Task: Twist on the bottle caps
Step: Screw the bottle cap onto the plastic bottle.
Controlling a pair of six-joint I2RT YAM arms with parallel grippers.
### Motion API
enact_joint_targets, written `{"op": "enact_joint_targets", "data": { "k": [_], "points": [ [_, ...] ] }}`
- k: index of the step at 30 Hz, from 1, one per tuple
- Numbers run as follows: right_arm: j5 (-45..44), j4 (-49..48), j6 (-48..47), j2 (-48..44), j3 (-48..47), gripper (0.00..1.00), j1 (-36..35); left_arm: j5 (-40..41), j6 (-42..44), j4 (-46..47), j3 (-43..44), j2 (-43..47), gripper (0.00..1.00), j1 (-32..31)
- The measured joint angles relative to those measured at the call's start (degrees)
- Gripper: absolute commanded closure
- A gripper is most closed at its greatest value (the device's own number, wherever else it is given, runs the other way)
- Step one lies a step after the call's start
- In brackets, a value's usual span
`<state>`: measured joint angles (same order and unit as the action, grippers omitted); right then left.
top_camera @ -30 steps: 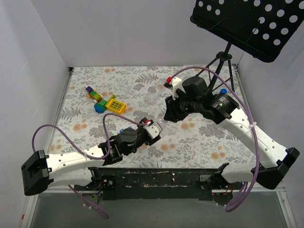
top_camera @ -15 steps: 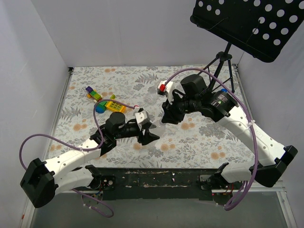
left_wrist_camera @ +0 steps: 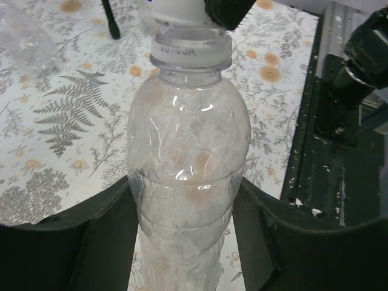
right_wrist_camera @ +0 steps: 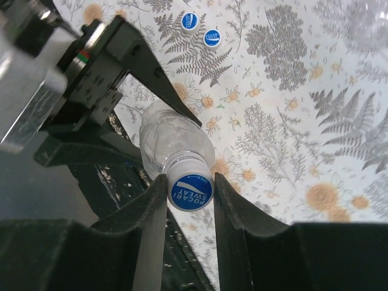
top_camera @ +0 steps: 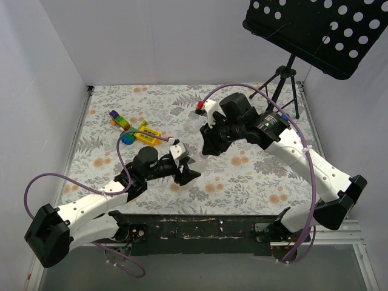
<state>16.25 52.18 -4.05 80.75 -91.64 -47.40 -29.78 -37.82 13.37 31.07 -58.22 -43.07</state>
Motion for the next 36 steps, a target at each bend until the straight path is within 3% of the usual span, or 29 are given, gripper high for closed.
{"op": "enact_joint_targets", "data": {
  "k": [11, 13, 16, 24, 30, 36],
  "points": [
    [-9.7, 0.98, 23.47, 6.32, -0.94, 0.96, -1.44, 20.41, 6.8, 3.3, -6.34, 2.21, 1.0, -6.23],
    [-11.04, 1.62, 25.53, 6.75, -1.64, 0.9, -1.7, 22.14, 7.74, 3.32, -6.4, 2.19, 1.0, -6.69],
    [-12.94, 2.1, 27.87, 6.84, -2.93, 0.68, -2.05, 23.5, 8.57, 4.61, -6.4, 2.19, 1.0, -6.84],
    [-13.44, 4.28, 27.19, 6.78, -9.92, 0.28, -2.01, 24.39, 7.45, 12.59, -5.11, 2.54, 1.0, -6.99],
    [-9.07, 4.74, 22.25, 5.42, -16.87, 0.25, 0.39, 21.18, 3.67, 17.16, -3.21, 3.08, 1.0, -4.66],
    [0.28, 3.48, 14.95, 0.59, -17.44, 0.24, 5.07, 13.64, -2.27, 18.97, -3.15, 2.43, 1.0, 0.04]
  ]
}}
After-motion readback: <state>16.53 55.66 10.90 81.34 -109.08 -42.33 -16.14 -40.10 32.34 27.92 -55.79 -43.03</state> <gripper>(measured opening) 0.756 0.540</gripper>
